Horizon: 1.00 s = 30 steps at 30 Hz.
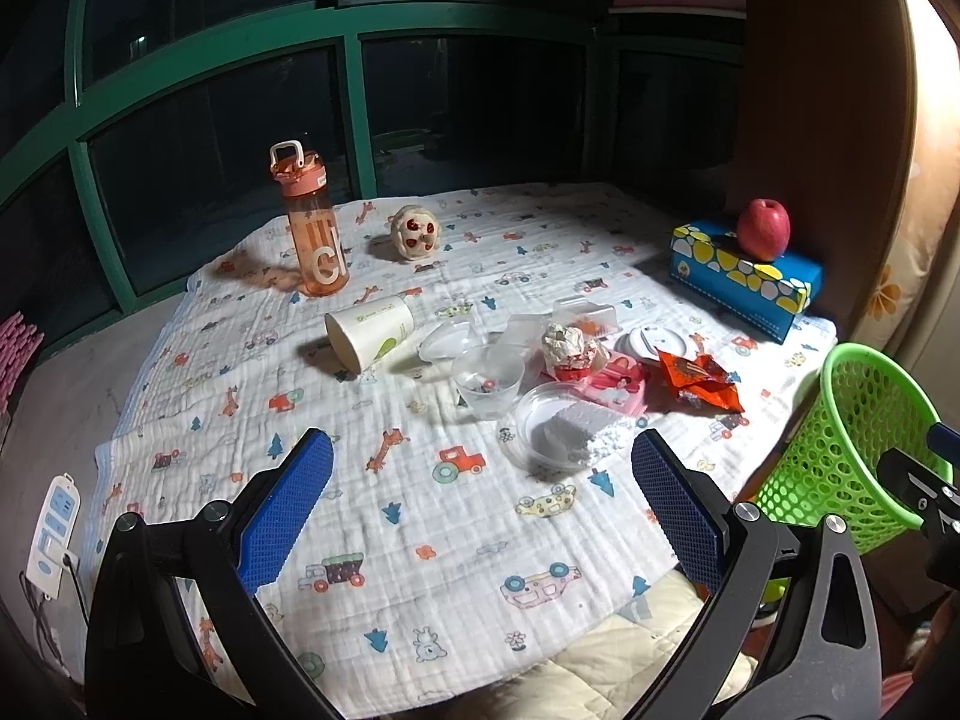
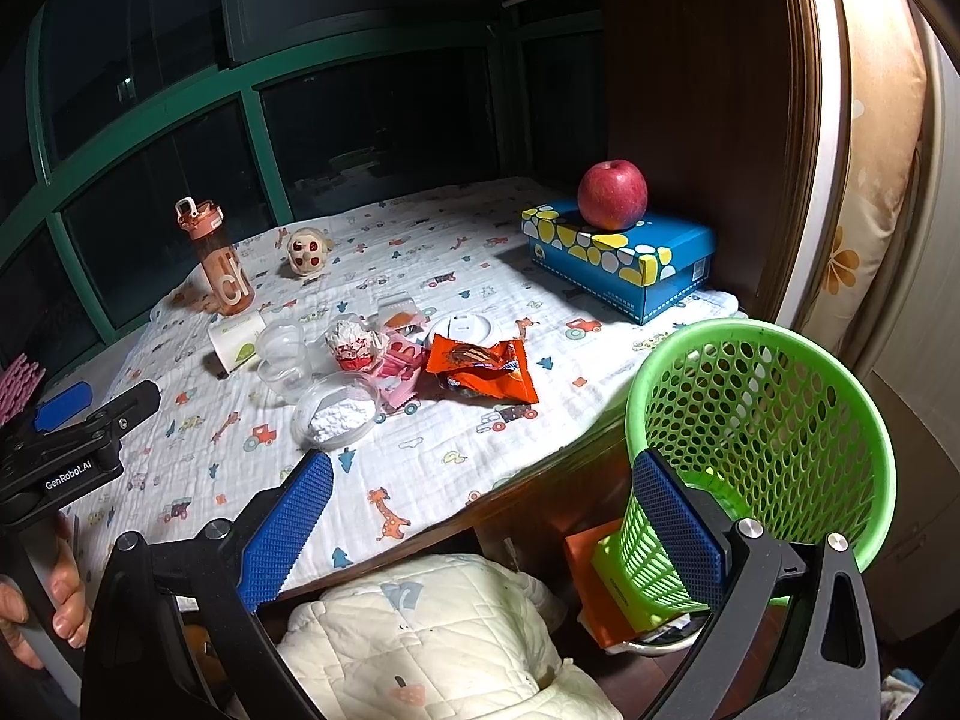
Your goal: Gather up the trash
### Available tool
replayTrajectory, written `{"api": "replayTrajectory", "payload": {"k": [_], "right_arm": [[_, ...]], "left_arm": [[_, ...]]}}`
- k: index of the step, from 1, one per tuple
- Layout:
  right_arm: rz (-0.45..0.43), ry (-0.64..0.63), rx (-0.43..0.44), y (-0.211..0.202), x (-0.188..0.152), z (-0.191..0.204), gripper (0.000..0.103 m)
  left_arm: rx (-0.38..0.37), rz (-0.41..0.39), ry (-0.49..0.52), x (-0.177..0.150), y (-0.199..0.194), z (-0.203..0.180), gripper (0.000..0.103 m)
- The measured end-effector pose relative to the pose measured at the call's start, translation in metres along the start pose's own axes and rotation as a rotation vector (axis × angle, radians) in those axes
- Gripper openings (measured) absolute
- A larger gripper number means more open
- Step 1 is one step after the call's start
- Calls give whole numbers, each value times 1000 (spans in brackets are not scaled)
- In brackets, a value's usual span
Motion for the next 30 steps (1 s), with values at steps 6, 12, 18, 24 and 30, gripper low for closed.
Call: {"api": "replayTrajectory", "payload": {"k": [6,12,18,24,30], "right_arm": [[1,5,-3,0,1,-1,97],[7,8,-2,2,0,-2,97],[12,13,-3,5,0,-3,97],[16,14,-2,7,-1,-3,97],[25,15,-2,11,-2,-4,97]], "left_arm": [[1,6,-1,-2,2,-1,98],[1,7,-1,-3,2,0,98],[0,11,-2,-4,4,1,98],[0,13,-3,-4,5,2,98],[-3,21,-4,-4,8,2,98]]}}
Point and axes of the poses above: each gripper's, at about its wrist camera, not at the fingertips, and y roughly the way its jaws point, z to its left, x to its top, the point moved 10 cm from there along y, roughly the way its jaws point, and after that the axes turned 4 degrees about y, right-handed, at the moved point
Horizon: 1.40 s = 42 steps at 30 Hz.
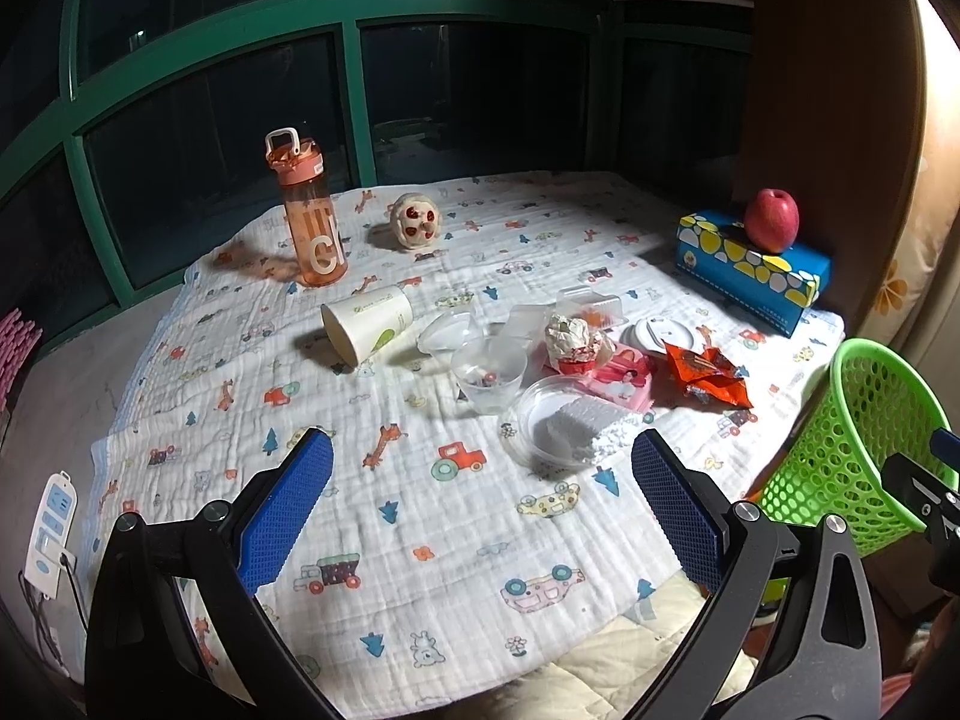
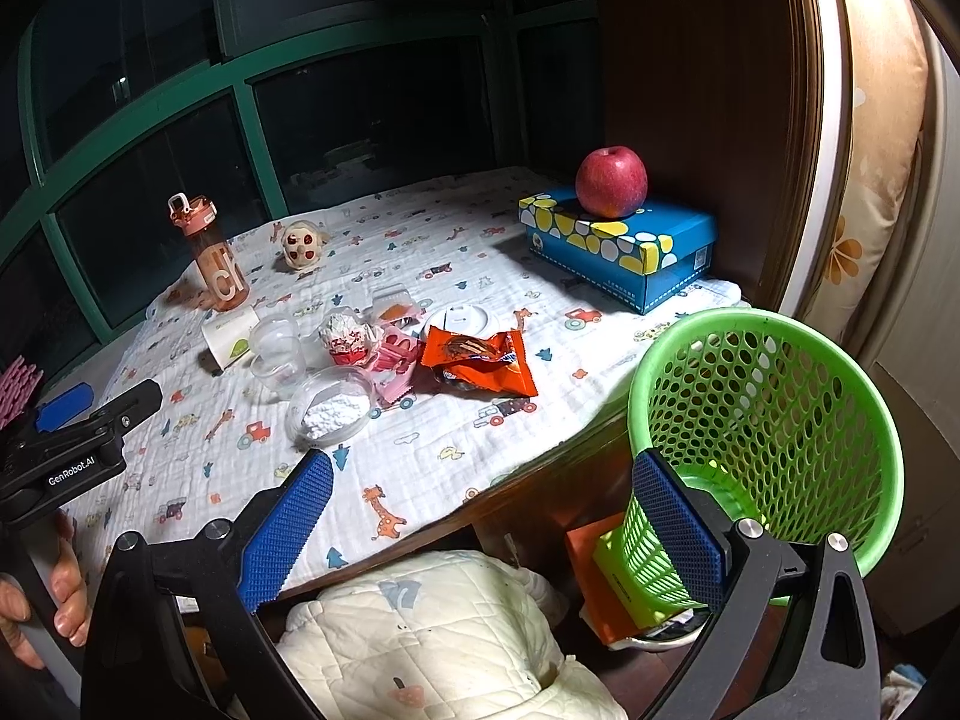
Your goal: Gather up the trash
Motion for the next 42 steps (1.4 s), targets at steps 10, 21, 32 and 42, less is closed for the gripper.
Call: {"api": "replayTrajectory", "payload": {"k": [10,21,32,42], "right_arm": [[14,3,1,8,1,0,97],[31,-9,-5,22,4,-1,97],[45,-35,3,47,16,4,97],[98,-18,39,89,22,6,97]], "left_arm": [[-2,12,6,4,9,-2,98],[5,34,5,15,27,4,98],[10,54,4,28,47,7,98],[15,67,-8,37,70,16,98]]}}
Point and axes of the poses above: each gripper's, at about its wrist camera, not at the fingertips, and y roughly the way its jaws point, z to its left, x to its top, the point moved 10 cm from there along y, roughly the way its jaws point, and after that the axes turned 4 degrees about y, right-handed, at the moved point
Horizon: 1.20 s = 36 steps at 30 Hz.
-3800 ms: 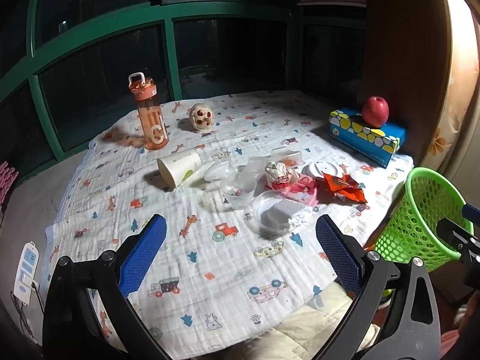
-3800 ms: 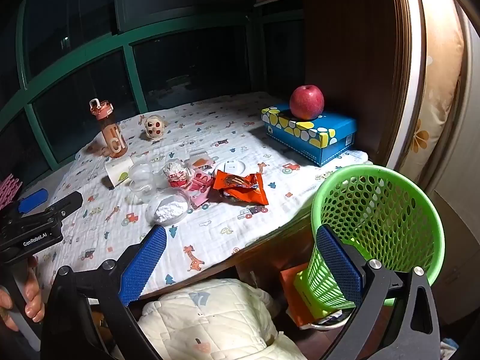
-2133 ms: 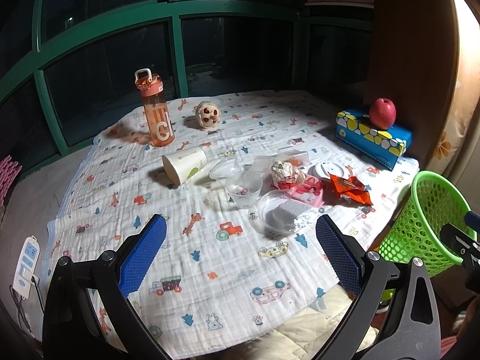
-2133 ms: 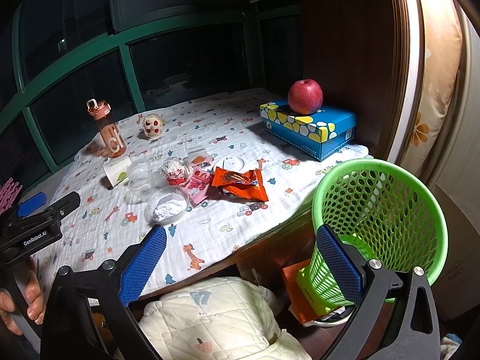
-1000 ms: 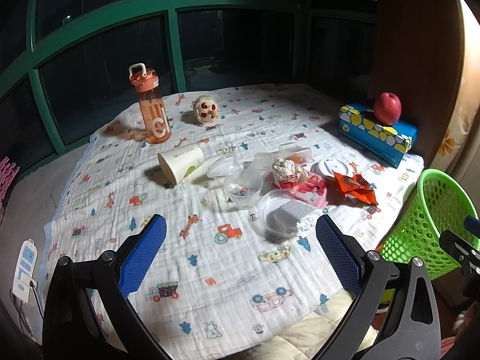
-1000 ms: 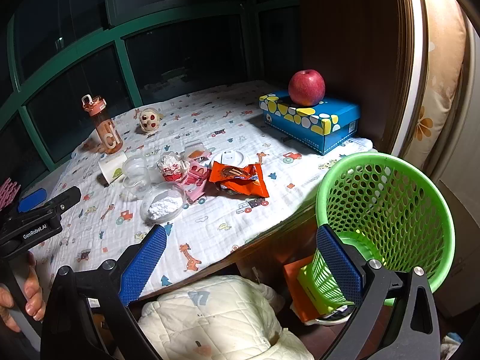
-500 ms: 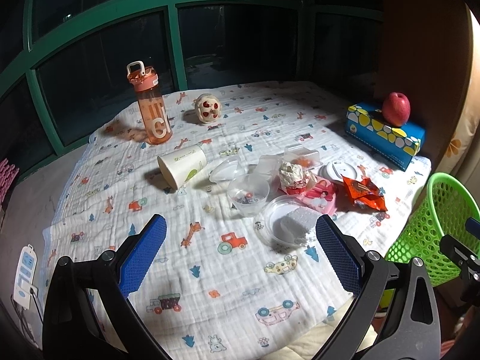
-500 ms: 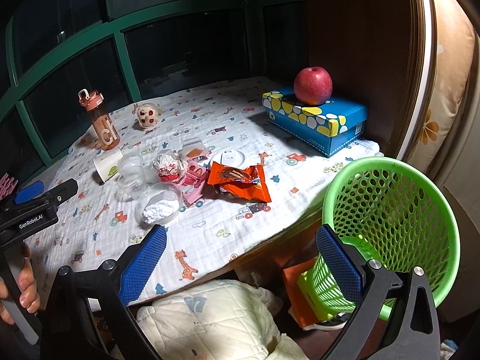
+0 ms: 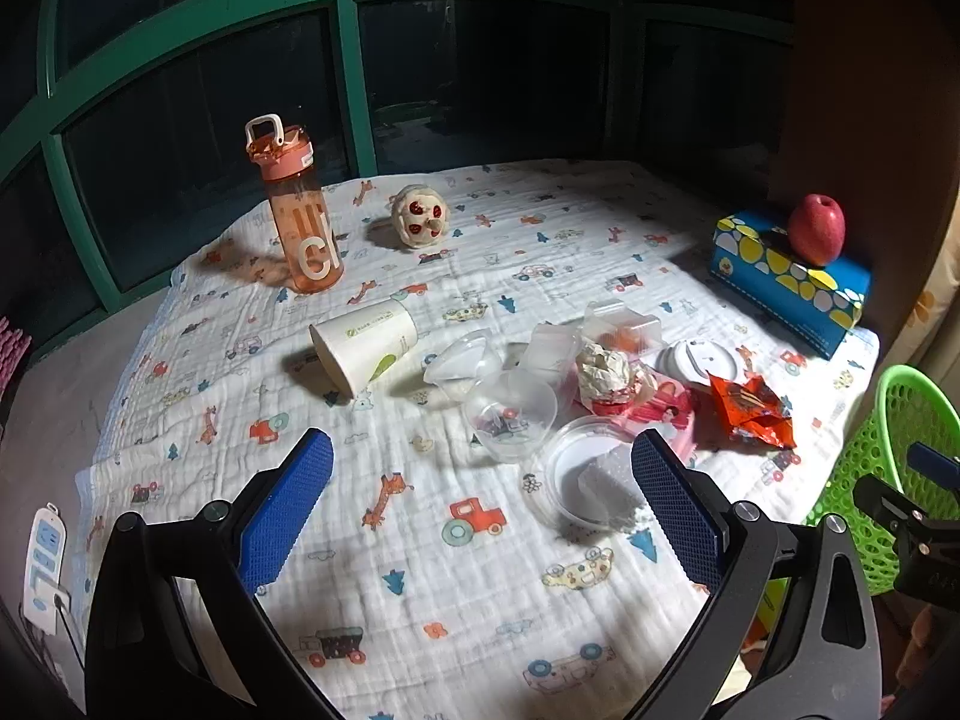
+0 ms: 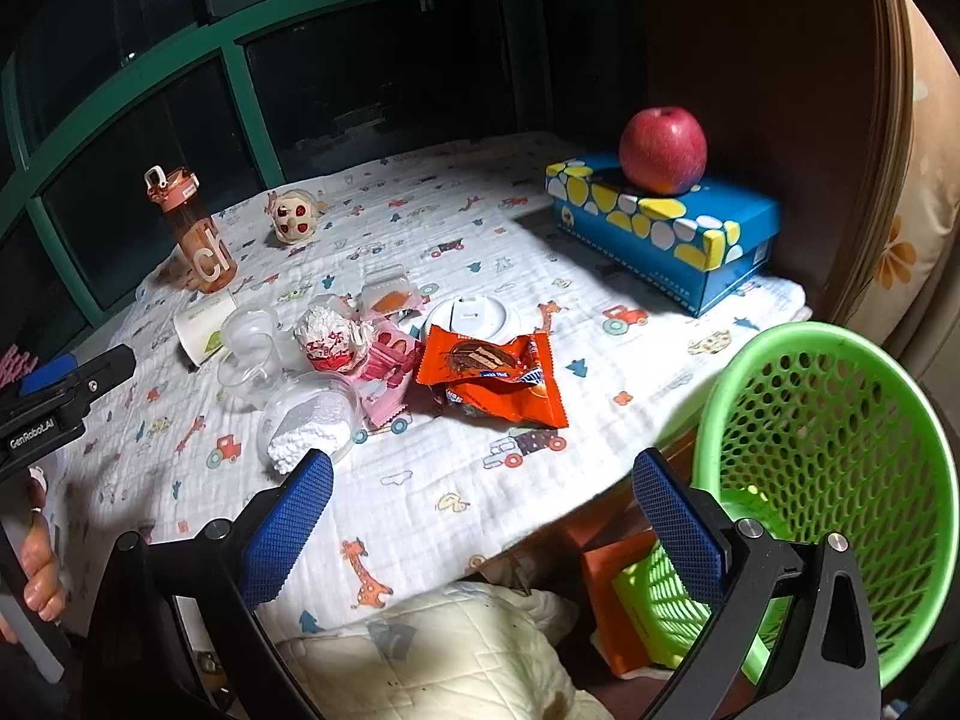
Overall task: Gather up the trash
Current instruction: 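Grasp the orange snack wrapper with the right tool while the left tool grasps crumpled white paper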
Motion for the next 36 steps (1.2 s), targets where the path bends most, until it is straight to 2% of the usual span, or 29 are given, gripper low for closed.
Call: {"api": "replayTrajectory", "payload": {"k": [9,22,27,36], "right_arm": [[74,24,55,54,7,4,97],[146,6,25,124,19,-2,97],[170,-6,22,138,18,-1,97],[191,20,24,152,16,-5,95]], "left_arm": [[-1,25,5,4,23,7,98],[-44,46,10,17,55,11,98],[-57,58,14,18,67,8,98],[-137,60,51,26,82,-18,95]]}}
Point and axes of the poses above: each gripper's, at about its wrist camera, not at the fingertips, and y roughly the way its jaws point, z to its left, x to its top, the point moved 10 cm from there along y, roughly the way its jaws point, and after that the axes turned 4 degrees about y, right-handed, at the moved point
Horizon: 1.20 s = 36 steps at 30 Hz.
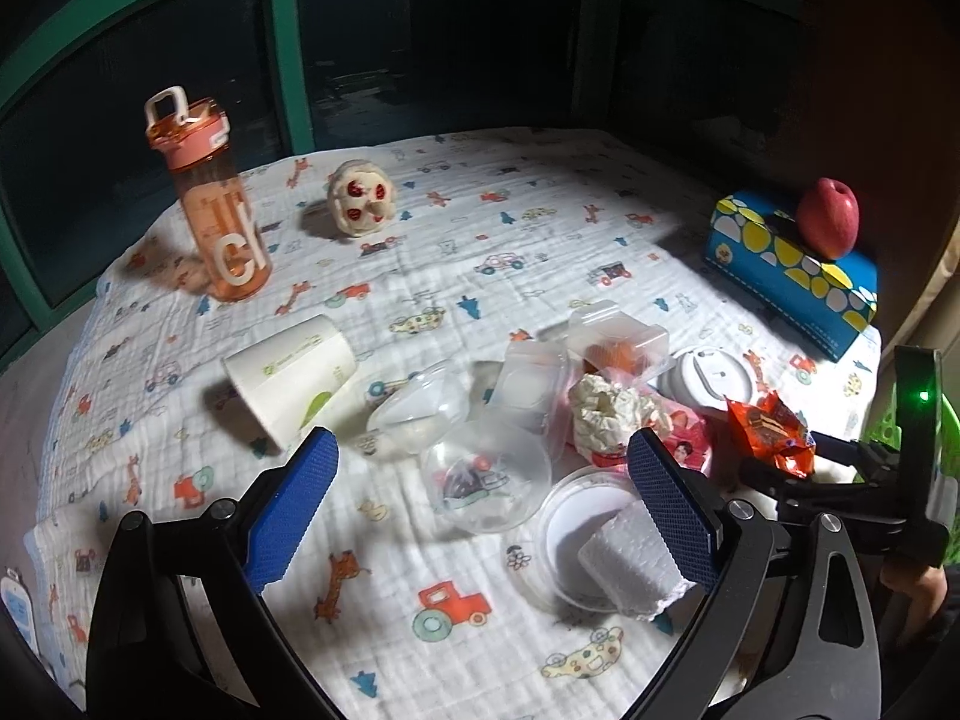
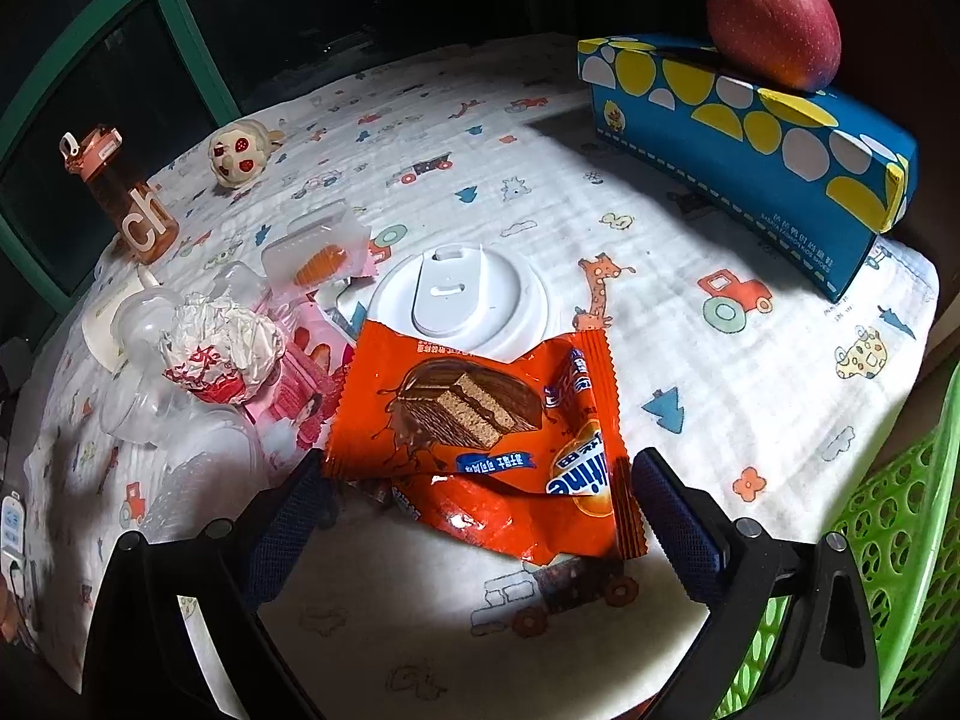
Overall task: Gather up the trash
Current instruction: 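Grasp the orange snack wrapper with the right tool while the left tool grasps crumpled white paper, then drop the orange wrapper into the green basket with the right tool while the left tool drops the paper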
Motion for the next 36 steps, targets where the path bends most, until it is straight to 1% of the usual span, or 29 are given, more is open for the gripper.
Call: {"api": "replayTrajectory", "payload": {"k": [1,2,3,5,6,7,8,9,12,13,16,20,22,23,25,29,33,36], "right_arm": [[1,0,0,0,0,0,95],[-1,-1,0,0,0,0,91],[-5,-2,3,-1,0,1,84],[-8,0,1,-2,1,1,80],[-7,1,7,-3,1,1,75],[-8,5,5,-4,1,0,74],[-11,8,14,-6,2,0,70],[-10,10,20,-8,2,1,68],[-16,9,20,-12,2,-1,64],[-19,13,19,-14,2,-2,64],[-31,30,24,-22,3,-6,64],[-61,39,30,-37,6,-8,63],[-75,43,37,-45,7,-8,63],[-82,45,38,-49,8,-8,63],[-98,46,43,-58,10,-8,63],[-130,52,43,-75,12,-9,63],[-159,61,37,-93,13,-14,63],[-182,65,29,-107,13,-20,63]], "left_arm": [[-10,0,10,1,2,-4,95],[-20,1,19,2,4,-8,93],[-33,1,28,2,6,-12,93],[-71,8,48,4,12,-22,91],[-86,14,56,3,15,-27,91],[-103,23,64,3,19,-32,89],[-124,28,75,4,22,-38,89],[-144,30,88,4,25,-45,89],[-174,48,117,4,37,-59,84],[-193,52,125,4,40,-64,83],[-202,75,150,1,53,-71,81],[-215,123,161,-6,71,-75,66],[-217,136,164,-9,77,-75,61],[-220,137,168,-10,79,-75,55],[-227,143,161,-12,82,-74,48],[-233,127,143,-10,82,-73,39],[-235,105,125,-5,73,-70,37],[-243,74,117,3,59,-70,36]]}}
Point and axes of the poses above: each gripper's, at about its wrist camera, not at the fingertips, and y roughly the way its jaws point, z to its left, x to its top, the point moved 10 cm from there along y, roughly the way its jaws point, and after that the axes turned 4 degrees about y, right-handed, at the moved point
